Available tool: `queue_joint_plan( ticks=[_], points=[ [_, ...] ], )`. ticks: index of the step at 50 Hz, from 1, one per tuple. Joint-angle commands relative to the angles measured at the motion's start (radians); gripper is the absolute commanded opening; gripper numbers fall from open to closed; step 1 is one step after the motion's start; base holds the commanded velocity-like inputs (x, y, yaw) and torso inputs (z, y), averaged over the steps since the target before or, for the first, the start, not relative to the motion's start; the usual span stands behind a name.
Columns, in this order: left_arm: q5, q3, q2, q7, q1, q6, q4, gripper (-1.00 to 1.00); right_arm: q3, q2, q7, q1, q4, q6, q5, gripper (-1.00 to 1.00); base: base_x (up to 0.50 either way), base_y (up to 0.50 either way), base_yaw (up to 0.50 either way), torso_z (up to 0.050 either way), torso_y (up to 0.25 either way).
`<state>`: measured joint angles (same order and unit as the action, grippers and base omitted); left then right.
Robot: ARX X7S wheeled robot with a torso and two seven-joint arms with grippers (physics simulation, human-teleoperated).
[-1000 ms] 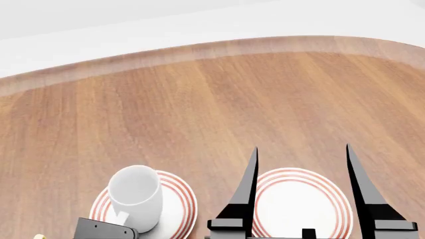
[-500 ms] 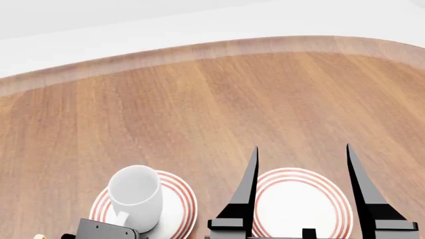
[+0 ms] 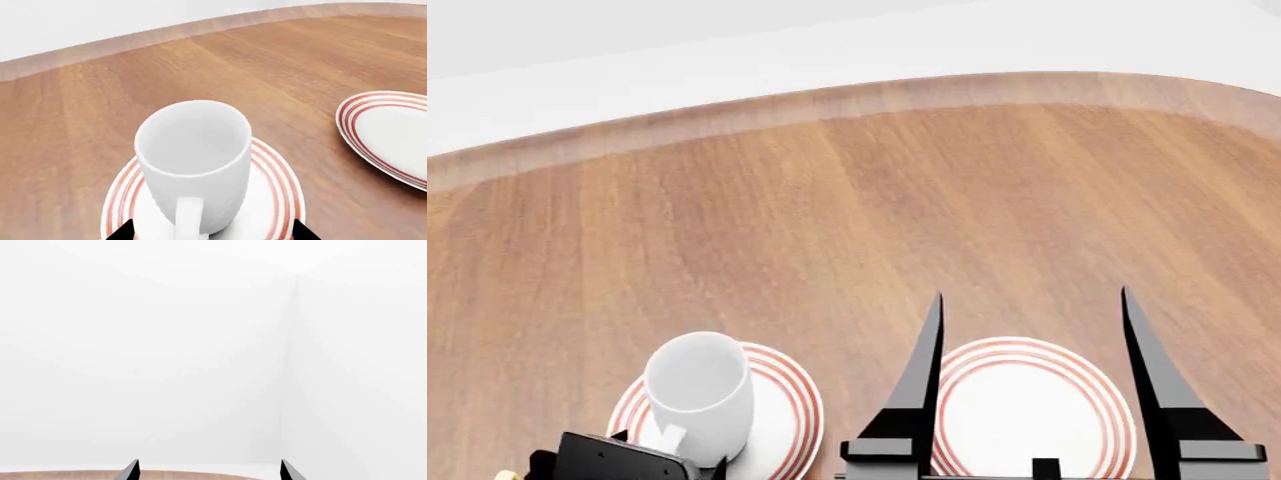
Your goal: Put the white mug on the left plate.
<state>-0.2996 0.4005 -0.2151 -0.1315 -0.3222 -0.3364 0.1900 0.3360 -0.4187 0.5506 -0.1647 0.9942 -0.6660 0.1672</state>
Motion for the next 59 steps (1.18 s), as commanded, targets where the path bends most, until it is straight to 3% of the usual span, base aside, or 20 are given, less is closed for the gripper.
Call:
queue_joint_plan(
  ticks=[1, 4, 10, 23, 42, 59],
  points=[
    [0.007, 0.003, -0.050, -0.062, 0.043, -0.085, -0.222, 1.00, 0.007, -0.005, 0.006, -0.002, 0.000, 0.002, 0.003, 1.00, 0.00, 0.00, 0.00, 0.000, 0.000],
    [0.027, 0.007, -0.055, -0.074, 0.059, -0.049, -0.230, 1.00, 0.008, -0.007, 0.009, -0.002, 0.000, 0.004, 0.003, 1.00, 0.00, 0.00, 0.00, 0.000, 0.000],
    [0.013, -0.004, -0.106, -0.120, 0.098, -0.143, -0.483, 1.00, 0.012, -0.007, 0.011, -0.005, -0.005, 0.006, 0.006, 1.00, 0.00, 0.00, 0.00, 0.000, 0.000],
    [0.024, -0.042, -0.172, -0.204, 0.144, -0.221, -0.821, 1.00, 0.011, -0.013, 0.015, 0.002, -0.023, 0.026, 0.011, 1.00, 0.00, 0.00, 0.00, 0.000, 0.000],
    [-0.035, -0.227, -0.211, -0.272, 0.152, -0.240, -0.959, 1.00, 0.007, -0.020, 0.019, 0.009, -0.038, 0.048, 0.020, 1.00, 0.00, 0.00, 0.00, 0.000, 0.000],
    [-0.051, -0.239, -0.216, -0.284, 0.152, -0.254, -0.979, 1.00, 0.011, -0.023, 0.024, 0.009, -0.037, 0.052, 0.027, 1.00, 0.00, 0.00, 0.00, 0.000, 0.000]
  ],
)
